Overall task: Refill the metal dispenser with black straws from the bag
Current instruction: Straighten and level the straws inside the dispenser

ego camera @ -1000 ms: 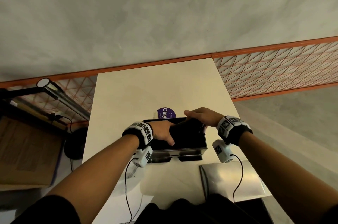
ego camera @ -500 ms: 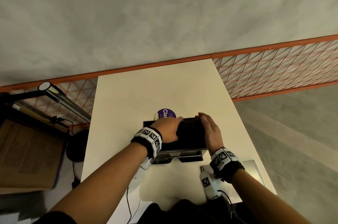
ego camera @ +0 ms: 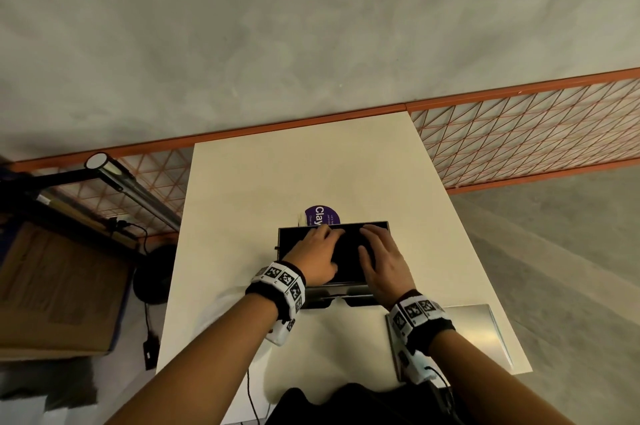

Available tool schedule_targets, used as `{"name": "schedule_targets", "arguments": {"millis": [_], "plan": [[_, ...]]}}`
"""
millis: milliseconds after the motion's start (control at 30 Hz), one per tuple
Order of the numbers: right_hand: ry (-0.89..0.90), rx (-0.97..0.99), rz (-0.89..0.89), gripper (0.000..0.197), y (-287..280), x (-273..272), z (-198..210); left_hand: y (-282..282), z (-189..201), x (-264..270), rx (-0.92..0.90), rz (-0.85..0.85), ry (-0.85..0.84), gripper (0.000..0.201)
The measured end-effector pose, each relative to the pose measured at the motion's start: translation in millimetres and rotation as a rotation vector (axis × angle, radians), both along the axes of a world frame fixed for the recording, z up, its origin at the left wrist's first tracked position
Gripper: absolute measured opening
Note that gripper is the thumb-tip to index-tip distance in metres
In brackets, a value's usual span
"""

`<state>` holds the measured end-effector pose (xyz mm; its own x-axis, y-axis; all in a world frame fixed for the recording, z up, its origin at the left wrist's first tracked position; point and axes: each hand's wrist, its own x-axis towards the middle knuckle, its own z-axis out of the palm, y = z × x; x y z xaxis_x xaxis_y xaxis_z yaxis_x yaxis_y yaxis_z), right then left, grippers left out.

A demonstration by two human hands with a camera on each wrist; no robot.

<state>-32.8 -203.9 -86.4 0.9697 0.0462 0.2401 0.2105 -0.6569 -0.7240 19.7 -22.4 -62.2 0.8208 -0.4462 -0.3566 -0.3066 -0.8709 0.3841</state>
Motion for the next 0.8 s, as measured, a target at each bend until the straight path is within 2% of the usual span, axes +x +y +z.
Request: {"name": "schedule_targets", "arguments": {"millis": [67,133,233,300,433,533,633,733,800], "plan": [[-0.143,-0.169,0.09,0.041,0.4,-7.2,-2.2,11.1,-4.4,-0.4,-0.051,0.038,0.021,0.072],[-0.203,-0.335,0.209,0.051,3.2,-14.9,-4.6,20.4,-10.1,-2.2,-0.121,0.082,0.016,0.065],[-0.133,-0.547,0.336,0.067,4.2,-24.7,-12.8,22.5,-20.1,-12.9,-0.238,0.117,0.004,0.053],[-0.058,-0.664,0.375,0.07,2.7,-25.2,-16.0,16.2,-26.9,-23.2,-0.302,0.122,-0.024,0.049],[-0.052,-0.751,0.351,0.061,1.3,-18.5,-20.1,1.9,-30.8,-28.8,-0.423,0.174,-0.106,0.047],[-0.077,-0.806,0.412,0.067,-5.0,-10.0,-22.0,0.0,-26.6,-26.6,-0.458,0.125,-0.169,0.044],[-0.094,-0.826,0.494,0.062,-12.0,6.9,-17.0,12.0,-29.1,-25.6,-0.404,0.018,-0.259,0.064],[0.005,-0.822,0.51,0.063,-13.3,27.3,-7.3,24.9,-38.1,-23.0,-0.217,-0.071,-0.294,0.093],[0.037,-0.705,0.523,0.058,-8.5,38.0,-0.8,26.0,-42.1,-19.2,-0.1,-0.096,-0.32,0.101]]}}
